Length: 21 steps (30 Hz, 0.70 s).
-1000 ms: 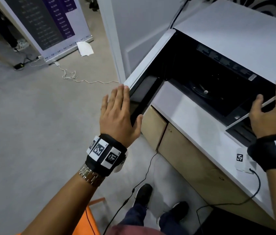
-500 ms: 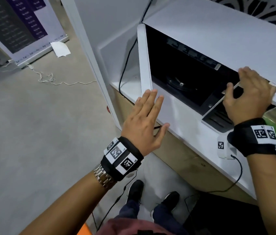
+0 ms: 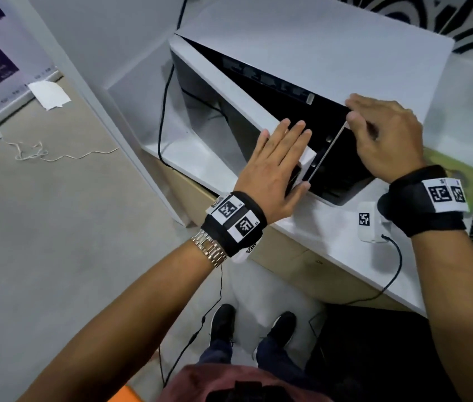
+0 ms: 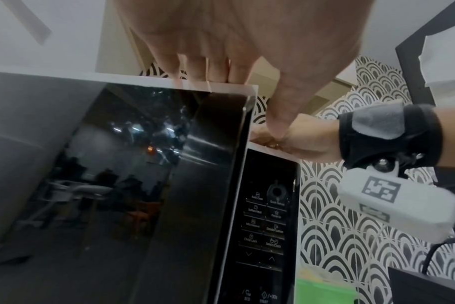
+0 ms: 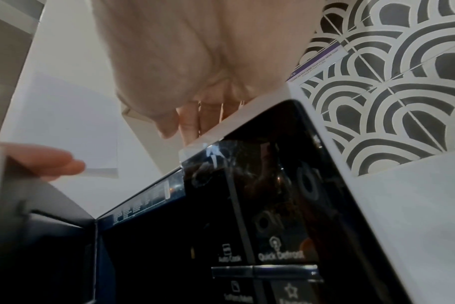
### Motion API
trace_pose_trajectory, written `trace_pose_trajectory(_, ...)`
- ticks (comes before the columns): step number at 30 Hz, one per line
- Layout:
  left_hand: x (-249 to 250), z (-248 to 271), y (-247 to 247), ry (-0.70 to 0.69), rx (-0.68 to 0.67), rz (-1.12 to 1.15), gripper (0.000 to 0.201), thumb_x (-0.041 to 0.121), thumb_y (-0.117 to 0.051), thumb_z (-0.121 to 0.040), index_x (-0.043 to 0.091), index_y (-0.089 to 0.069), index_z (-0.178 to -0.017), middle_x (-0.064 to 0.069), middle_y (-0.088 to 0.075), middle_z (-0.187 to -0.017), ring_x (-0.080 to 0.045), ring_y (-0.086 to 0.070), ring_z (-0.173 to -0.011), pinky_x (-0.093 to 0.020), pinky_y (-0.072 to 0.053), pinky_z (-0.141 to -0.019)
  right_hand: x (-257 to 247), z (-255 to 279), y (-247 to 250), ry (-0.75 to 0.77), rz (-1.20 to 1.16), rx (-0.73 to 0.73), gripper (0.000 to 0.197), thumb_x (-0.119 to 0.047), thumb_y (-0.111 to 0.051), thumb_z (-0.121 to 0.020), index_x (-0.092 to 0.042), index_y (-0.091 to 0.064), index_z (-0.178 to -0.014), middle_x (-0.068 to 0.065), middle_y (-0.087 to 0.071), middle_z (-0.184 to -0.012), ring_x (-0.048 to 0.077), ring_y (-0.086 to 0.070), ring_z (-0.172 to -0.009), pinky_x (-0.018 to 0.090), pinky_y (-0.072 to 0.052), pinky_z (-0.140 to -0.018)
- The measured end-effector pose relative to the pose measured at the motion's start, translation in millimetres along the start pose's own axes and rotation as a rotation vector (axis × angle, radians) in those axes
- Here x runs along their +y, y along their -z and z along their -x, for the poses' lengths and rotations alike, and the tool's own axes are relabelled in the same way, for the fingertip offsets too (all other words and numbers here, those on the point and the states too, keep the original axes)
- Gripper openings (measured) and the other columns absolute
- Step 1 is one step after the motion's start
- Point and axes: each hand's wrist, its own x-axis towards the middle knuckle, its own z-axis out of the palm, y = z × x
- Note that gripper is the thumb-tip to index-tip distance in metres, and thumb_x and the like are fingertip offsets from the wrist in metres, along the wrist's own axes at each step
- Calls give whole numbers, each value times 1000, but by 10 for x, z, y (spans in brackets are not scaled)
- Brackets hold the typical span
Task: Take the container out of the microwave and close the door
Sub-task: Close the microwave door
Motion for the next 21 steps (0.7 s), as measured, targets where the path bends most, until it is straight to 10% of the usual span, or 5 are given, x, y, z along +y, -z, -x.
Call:
trace_pose_trajectory(9, 83, -450, -195, -5, -42, -64, 91, 39, -61, -79, 7, -20, -154, -12, -16, -163, -29, -8, -152, -48, -6, -123, 48, 5, -25, -23, 95, -167, 64, -49, -40, -101, -12, -45, -153, 10, -38, -164, 27, -30, -155, 43, -20, -127)
trace_pose_trajectory(21, 79, -661, -304, -21, -60, -138, 106, 38, -66, -69, 5, -12, -154, -14, -6, -164, -29, -2, -152, -46, -2, -123, -11, -2, -14, -91, 75, -147, 81, -69, -47, -92, -13, -47, -151, 5, -42, -162, 20, -33, -154, 40, -25, -126)
